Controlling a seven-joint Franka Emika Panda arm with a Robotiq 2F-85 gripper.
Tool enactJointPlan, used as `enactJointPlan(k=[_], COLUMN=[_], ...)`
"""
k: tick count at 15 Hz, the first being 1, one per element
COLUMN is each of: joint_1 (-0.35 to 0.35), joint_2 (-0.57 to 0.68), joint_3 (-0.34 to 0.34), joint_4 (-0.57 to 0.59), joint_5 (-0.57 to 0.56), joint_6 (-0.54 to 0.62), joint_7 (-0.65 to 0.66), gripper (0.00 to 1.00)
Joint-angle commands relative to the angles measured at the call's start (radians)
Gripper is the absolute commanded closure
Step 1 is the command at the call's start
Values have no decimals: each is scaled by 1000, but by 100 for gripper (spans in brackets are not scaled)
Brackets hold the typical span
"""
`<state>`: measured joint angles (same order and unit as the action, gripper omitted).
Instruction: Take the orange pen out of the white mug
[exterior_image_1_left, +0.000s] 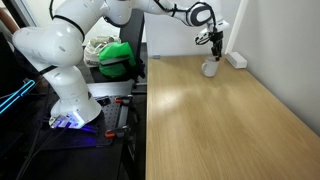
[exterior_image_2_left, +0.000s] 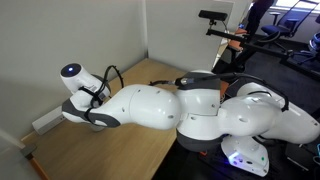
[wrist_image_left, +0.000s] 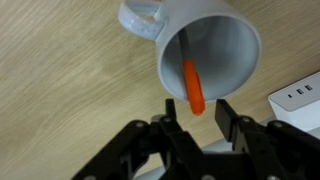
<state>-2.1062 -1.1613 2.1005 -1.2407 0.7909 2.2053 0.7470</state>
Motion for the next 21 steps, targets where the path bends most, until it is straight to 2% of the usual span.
enactJointPlan(k=[1,2,3,6,12,15,21], joint_1=[-24,-26,-27,-32,-19,22,140], joint_2=[-28,-30,-32,-36,-36,-20,6], joint_3=[-20,-21,-22,-25,-41,-75,-198], joint_4=[56,59,61,69,76,47,-29], joint_5=[36,38,40,46,41,30,13], joint_6=[-54,-56,-58,-65,-82,-80,-155], joint_7=[-2,-2,-1,0,5,11,39], gripper=[53,62,78,99,97,97,97])
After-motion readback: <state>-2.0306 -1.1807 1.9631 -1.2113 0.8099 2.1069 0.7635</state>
